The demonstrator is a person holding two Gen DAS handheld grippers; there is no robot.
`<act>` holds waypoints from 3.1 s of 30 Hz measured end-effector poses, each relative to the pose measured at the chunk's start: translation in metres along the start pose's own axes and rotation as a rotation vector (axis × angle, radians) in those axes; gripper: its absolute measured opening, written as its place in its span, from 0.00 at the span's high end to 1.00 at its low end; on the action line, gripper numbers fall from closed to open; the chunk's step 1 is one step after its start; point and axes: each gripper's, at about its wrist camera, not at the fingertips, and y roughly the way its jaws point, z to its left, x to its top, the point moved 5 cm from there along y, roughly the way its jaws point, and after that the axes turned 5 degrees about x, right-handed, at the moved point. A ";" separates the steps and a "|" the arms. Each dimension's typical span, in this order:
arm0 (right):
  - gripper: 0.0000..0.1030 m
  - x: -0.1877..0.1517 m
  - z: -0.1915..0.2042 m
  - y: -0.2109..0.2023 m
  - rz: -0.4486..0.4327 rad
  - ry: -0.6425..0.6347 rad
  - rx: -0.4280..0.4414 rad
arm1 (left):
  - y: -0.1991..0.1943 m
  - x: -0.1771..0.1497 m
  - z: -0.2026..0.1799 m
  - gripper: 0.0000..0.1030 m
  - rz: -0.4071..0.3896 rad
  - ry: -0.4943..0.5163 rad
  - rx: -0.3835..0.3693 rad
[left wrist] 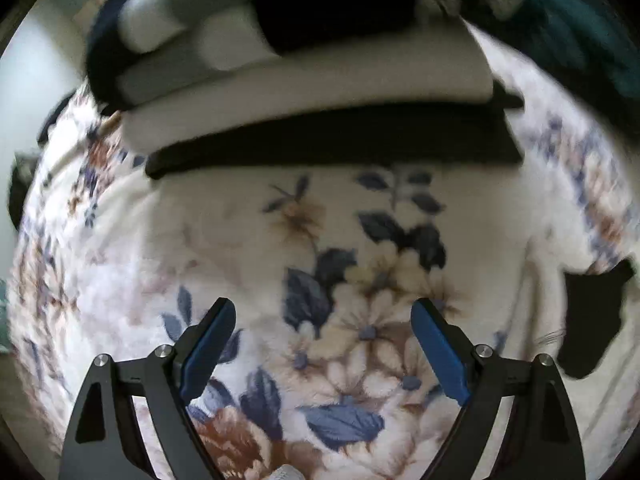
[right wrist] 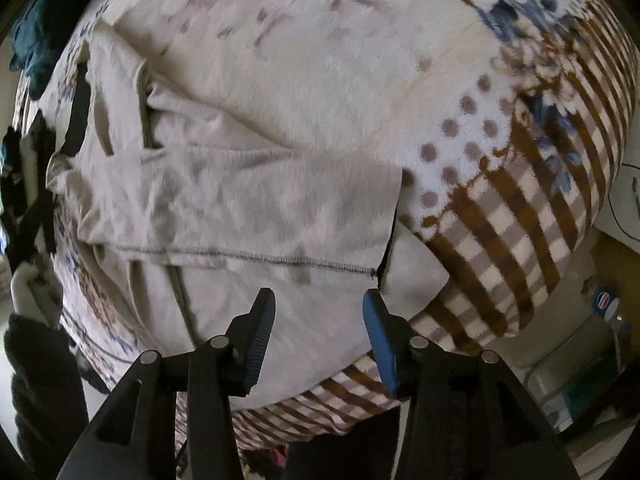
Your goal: Fold small clothes
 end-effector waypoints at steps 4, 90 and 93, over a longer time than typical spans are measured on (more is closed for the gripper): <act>0.53 0.007 -0.010 0.017 -0.022 0.059 -0.026 | -0.042 -0.016 -0.015 0.13 -0.048 0.046 -0.108; 0.12 0.138 0.166 -0.158 0.103 -0.614 0.006 | -0.161 -0.247 -0.184 0.13 0.076 0.281 -0.016; 0.12 0.166 0.175 -0.160 0.139 -0.706 0.031 | -0.165 -0.302 -0.230 0.13 0.153 0.265 0.015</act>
